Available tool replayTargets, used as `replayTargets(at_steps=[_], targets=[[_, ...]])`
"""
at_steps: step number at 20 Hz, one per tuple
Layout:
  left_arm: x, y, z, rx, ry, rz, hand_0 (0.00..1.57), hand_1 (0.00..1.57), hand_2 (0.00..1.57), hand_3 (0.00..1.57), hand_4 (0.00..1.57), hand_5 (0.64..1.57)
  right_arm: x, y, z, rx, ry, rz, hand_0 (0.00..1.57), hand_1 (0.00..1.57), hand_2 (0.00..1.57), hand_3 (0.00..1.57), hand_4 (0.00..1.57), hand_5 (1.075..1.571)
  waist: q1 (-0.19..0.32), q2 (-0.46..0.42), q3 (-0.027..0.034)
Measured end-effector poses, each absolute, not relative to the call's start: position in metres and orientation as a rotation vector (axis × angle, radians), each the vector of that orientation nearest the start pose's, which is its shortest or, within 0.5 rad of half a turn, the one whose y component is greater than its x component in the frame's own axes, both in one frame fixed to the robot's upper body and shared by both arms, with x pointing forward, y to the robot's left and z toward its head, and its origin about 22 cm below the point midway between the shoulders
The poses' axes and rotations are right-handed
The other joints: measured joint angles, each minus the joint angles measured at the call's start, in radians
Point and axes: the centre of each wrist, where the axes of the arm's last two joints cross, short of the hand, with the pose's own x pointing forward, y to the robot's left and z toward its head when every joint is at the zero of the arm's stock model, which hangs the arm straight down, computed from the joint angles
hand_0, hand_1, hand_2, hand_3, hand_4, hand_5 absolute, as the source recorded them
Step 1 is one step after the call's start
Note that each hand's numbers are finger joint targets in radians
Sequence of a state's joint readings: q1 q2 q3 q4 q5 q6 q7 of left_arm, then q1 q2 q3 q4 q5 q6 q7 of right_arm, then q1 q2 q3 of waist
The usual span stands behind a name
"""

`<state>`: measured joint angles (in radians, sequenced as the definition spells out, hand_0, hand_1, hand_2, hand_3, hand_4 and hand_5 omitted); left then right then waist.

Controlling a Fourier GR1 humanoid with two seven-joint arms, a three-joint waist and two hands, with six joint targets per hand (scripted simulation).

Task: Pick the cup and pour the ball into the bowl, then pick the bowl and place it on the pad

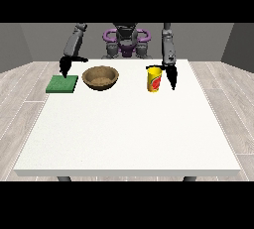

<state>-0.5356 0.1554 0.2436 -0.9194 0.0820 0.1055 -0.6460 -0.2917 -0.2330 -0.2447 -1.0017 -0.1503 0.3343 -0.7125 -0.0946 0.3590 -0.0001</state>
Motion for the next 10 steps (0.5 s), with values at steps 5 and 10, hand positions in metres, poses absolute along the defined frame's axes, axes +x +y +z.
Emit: replayTargets(at_steps=[5,10], targets=[[0.374,0.270,0.001,0.218,-2.102,0.122,0.00,0.00,0.00,0.00,0.00,1.395,0.308,-0.332,-0.028,0.160,-2.077,0.019,0.00,0.00,0.00,0.00,0.00,1.546,-0.026,0.043,-0.0008],[0.374,0.277,0.000,0.247,-2.157,0.152,1.23,1.23,1.57,1.48,1.07,1.571,0.315,-0.343,-0.011,0.175,-2.130,0.049,0.00,0.00,0.00,0.00,0.00,1.540,-0.047,0.083,0.0069]])
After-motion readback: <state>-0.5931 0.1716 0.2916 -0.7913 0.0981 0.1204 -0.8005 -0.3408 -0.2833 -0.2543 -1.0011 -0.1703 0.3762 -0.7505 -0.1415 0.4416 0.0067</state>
